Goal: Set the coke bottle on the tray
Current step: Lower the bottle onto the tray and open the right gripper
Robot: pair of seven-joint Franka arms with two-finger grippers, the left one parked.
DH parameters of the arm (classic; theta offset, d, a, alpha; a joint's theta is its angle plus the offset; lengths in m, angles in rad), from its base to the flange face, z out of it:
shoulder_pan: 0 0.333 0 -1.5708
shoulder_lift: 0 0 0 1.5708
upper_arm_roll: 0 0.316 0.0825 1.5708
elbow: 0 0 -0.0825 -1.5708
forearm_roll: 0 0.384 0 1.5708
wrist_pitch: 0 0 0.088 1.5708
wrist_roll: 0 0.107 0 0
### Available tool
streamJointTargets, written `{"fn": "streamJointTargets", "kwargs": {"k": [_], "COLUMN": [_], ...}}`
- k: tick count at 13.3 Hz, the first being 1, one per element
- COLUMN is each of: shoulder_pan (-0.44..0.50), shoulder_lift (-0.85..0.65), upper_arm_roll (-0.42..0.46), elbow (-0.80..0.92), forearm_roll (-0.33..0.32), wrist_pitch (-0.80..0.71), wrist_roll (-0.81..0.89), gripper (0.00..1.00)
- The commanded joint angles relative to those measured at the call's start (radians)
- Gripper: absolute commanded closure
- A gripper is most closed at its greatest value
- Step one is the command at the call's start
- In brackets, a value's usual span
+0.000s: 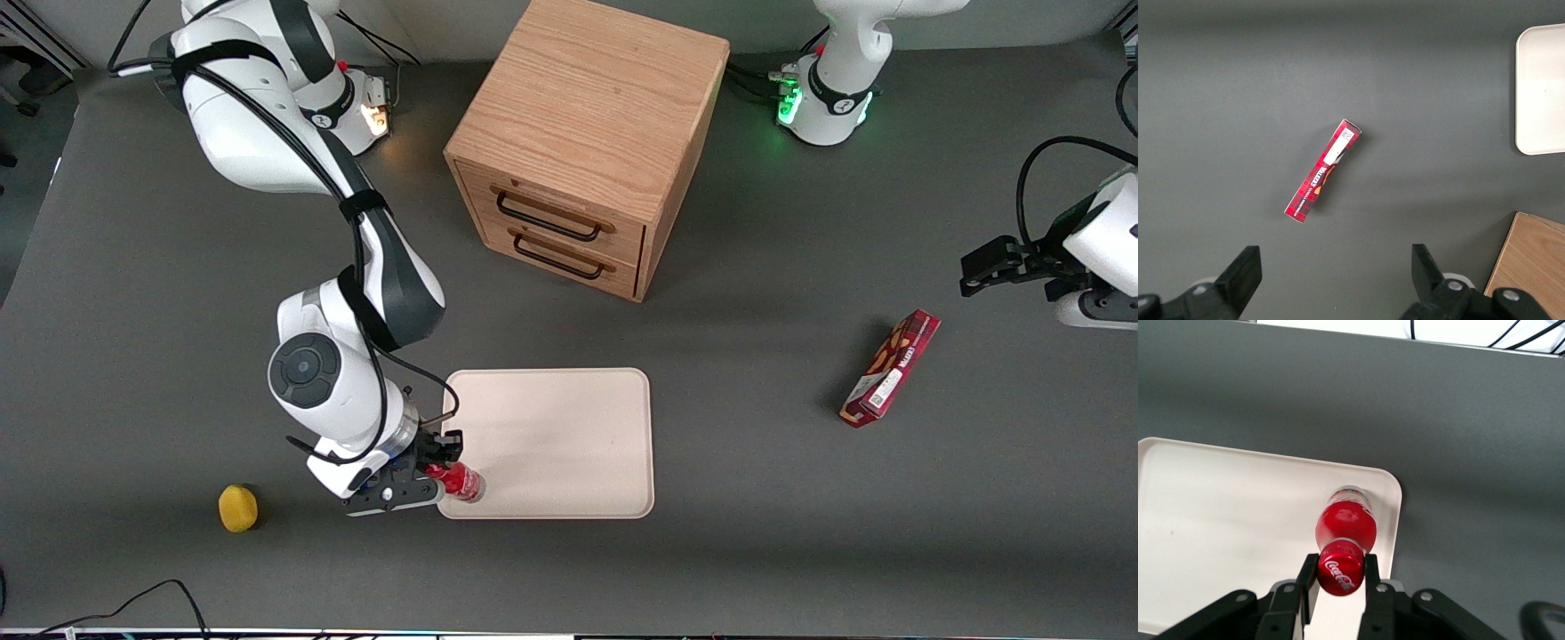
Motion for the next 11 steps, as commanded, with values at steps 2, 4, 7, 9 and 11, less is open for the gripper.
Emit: {"fn": "streamJointTargets", "kwargs": {"k": [2,4,7,9,11], "shoulder_pan": [0.018,0.018,0.019,0.013,-0.003], "shoulder_lift": [0.011,0.011,0.005,-0.034,-0.101], "upper_arm_roll": [-0.02,-0.02,-0.02,-0.018,-0.013], "elbow": [-0.01,-0.01,-0.01,-0.01,-0.024], "forearm_roll": [-0.025,-0.025,-0.039,-0.036,-0.025], "wrist_pitch": [0.023,0.023,0.023,0.002,-0.126], "wrist_roll": [0.029,0.029,0.064,0.069,0.06], "gripper": [1.0,0.73,0.0,0.0,0.0]}}
